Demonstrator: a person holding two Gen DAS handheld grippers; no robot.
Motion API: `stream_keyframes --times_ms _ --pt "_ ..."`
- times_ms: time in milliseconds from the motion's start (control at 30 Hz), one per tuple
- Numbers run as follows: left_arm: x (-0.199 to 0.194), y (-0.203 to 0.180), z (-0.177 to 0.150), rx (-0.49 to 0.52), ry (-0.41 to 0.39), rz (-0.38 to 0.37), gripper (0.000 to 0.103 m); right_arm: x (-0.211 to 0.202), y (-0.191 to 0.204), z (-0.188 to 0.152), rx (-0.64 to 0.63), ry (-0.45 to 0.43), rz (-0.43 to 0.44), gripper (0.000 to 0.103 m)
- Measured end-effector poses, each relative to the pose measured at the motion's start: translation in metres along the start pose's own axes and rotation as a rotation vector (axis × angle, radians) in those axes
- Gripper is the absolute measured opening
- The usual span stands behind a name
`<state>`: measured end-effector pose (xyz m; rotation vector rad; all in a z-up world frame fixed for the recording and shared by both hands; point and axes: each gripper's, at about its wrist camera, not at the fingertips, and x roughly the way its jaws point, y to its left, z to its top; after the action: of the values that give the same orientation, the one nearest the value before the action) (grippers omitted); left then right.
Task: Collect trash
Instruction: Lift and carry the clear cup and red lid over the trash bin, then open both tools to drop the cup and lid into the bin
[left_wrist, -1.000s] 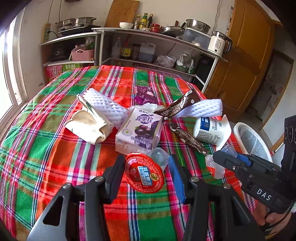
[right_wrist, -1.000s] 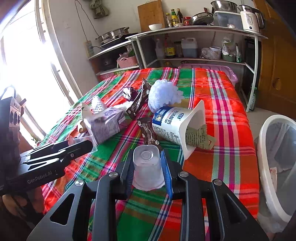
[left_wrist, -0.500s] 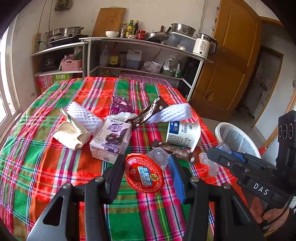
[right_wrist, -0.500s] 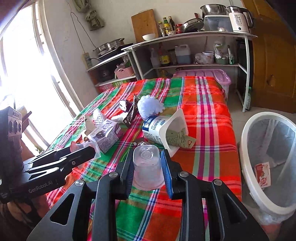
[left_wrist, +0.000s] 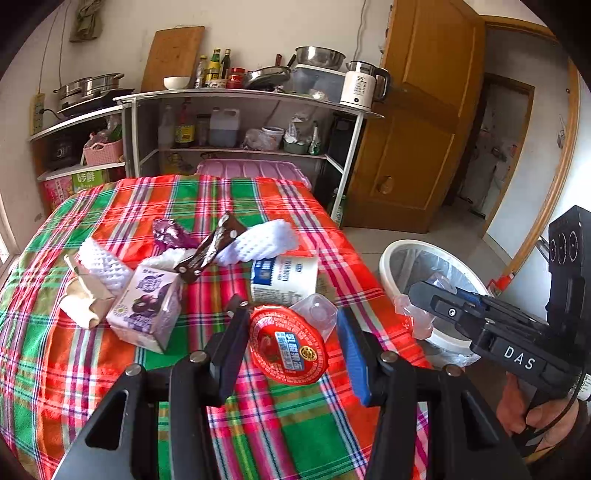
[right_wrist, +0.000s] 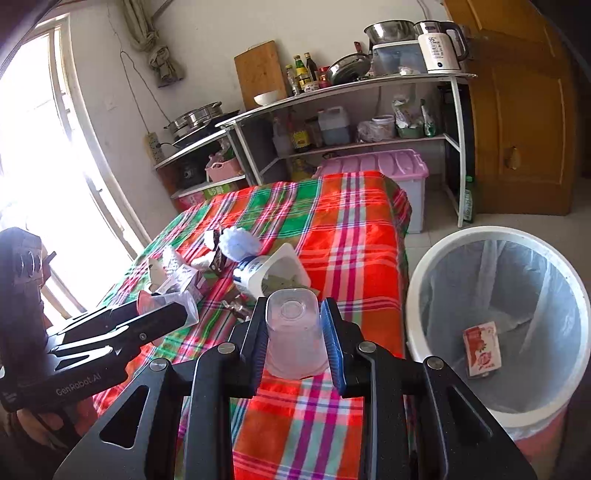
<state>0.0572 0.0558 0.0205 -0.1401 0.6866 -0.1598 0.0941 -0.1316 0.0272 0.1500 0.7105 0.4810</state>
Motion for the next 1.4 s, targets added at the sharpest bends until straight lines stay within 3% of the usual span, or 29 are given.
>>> stream_keyframes --times_ms 333,700,967,1300,1400 --pt "0.025 -0.068 0.02 0.094 -0.001 -0.074 0.051 -0.03 -0.061 0.01 0.083 -0.053 -0.117 0.029" --pt "0.066 -0.136 0.021 0.194 0.043 -0.114 0.051 -0.041 -0.122 0.01 0.13 -0.039 -0.274 0.029" --pt "0.087 -0.161 0.022 0.202 0.067 -0.124 0.051 -0.03 -0.147 0.007 0.126 0.004 -0.35 0.03" --pt "0.098 -0.168 0.023 0.198 0.085 -0.106 0.051 -0.021 -0.166 0.004 0.146 0.033 -0.384 0.03" --pt "0.099 -0.165 0.023 0.184 0.089 -0.103 0.059 -0.021 -0.165 0.004 0.138 0.037 -0.399 0.04"
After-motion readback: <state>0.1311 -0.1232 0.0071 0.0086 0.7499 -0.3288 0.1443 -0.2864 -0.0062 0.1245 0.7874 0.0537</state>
